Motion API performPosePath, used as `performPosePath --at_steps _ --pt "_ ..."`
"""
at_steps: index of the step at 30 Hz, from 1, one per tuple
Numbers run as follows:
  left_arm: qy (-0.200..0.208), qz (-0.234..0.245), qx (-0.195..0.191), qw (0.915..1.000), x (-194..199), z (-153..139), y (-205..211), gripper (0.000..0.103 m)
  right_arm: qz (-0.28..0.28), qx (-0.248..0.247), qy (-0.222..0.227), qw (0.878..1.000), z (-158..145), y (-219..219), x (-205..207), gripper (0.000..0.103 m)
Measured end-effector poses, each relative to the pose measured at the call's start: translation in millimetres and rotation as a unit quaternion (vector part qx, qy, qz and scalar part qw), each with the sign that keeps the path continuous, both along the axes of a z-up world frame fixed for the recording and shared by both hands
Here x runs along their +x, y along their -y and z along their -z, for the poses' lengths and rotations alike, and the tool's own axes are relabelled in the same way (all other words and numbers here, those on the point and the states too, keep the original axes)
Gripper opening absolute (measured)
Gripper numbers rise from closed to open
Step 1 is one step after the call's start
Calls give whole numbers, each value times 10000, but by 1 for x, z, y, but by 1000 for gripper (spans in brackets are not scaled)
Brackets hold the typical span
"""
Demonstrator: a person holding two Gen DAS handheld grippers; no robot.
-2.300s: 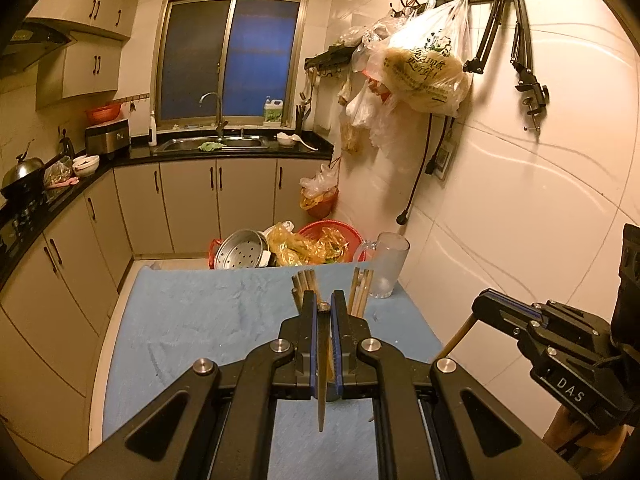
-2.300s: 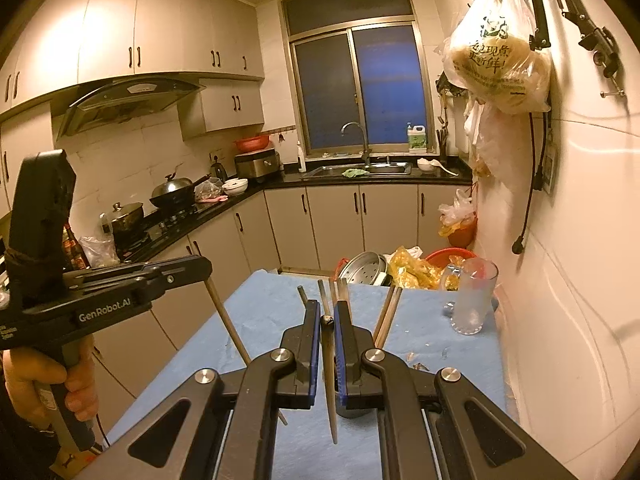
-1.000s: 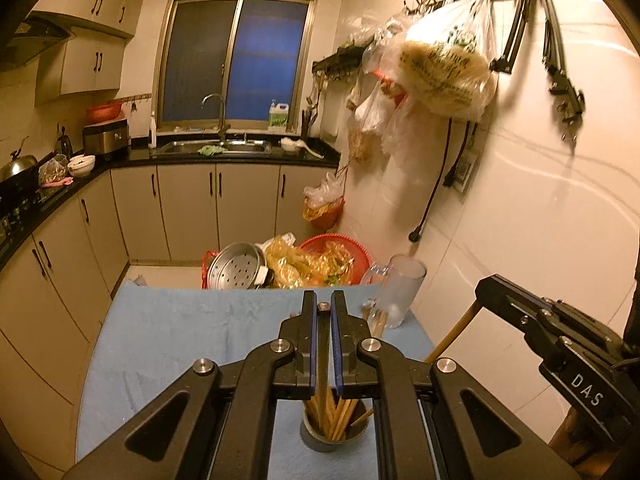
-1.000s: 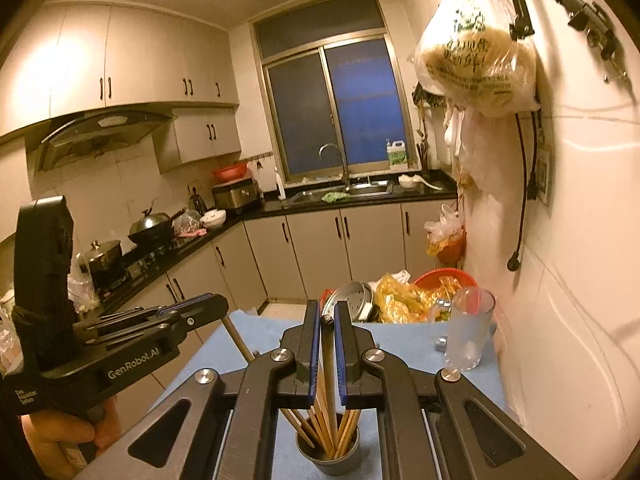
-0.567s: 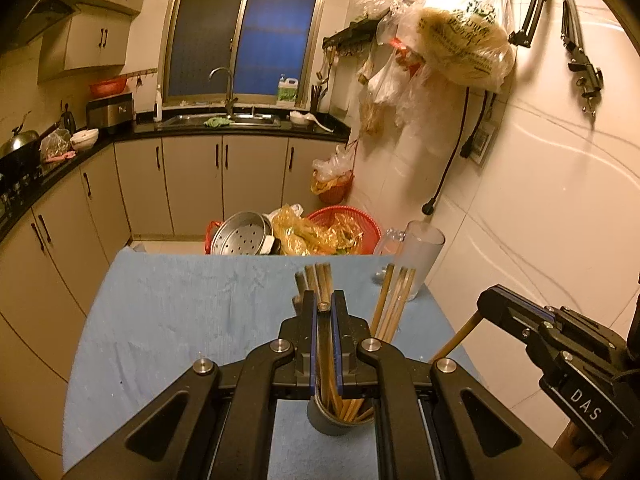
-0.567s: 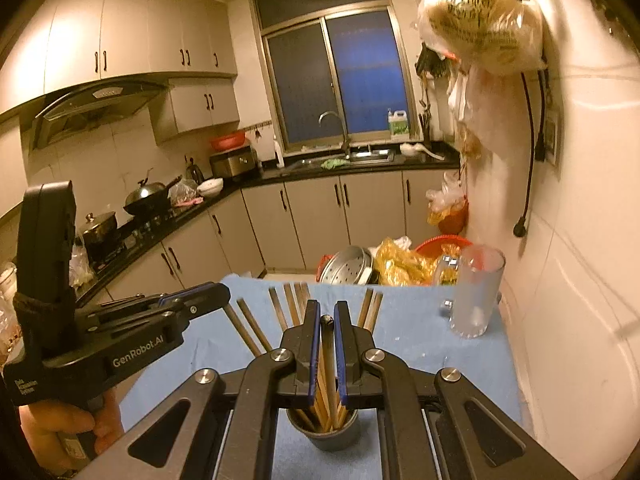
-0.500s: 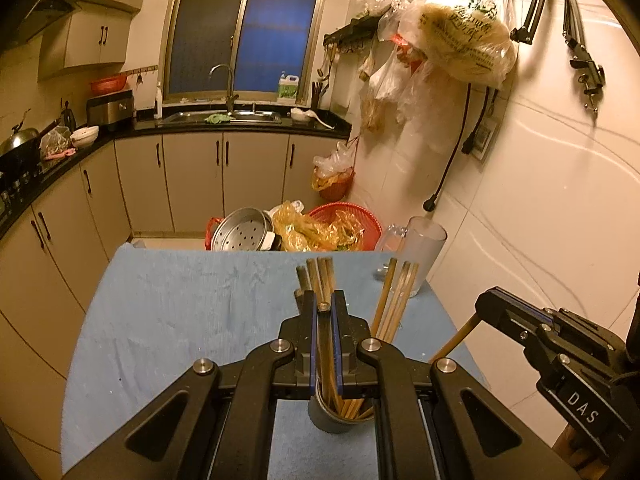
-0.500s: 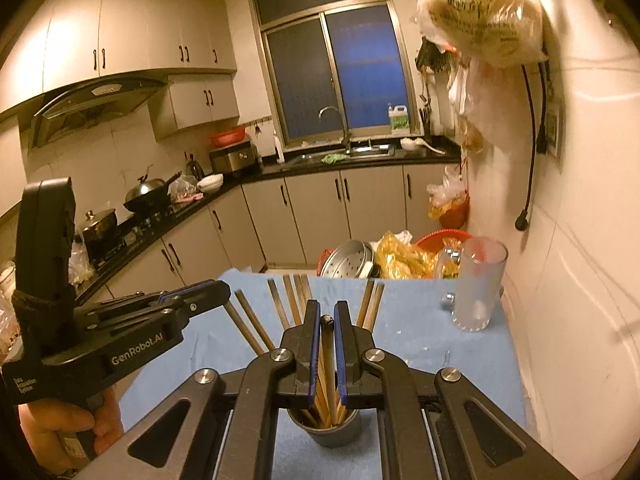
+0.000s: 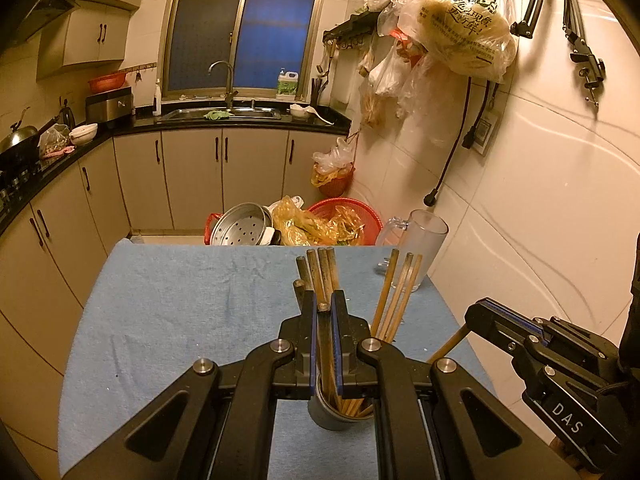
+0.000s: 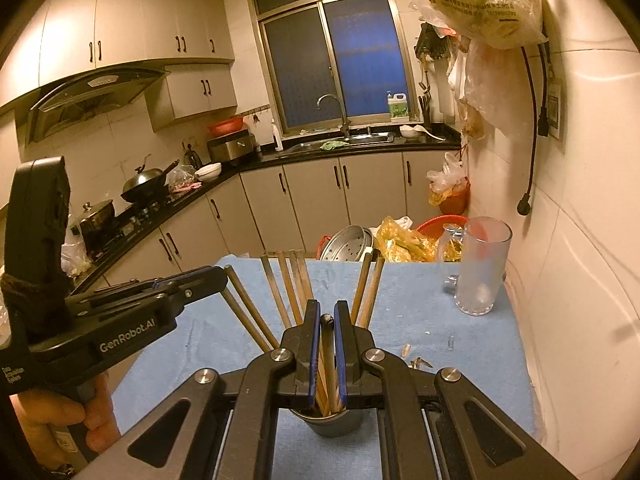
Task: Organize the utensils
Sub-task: 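Open the right gripper to release the chopstick and withdraw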
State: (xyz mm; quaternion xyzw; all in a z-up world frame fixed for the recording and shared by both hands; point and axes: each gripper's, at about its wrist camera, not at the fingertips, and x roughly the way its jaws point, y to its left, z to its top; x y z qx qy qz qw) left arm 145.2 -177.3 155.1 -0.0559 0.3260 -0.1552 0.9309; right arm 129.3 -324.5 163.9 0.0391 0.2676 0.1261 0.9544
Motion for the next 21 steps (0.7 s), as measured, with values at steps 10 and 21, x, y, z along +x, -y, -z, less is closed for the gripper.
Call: performPosePath --at_steps 10,21 --pt "-49 61 -158 9998 0 0 -8 7 107 136 7 9998 -2 3 -4 12" --pt "159 101 -286 9994 -23 -4 -12 50 289 281 287 9988 -16 13 -32 30"
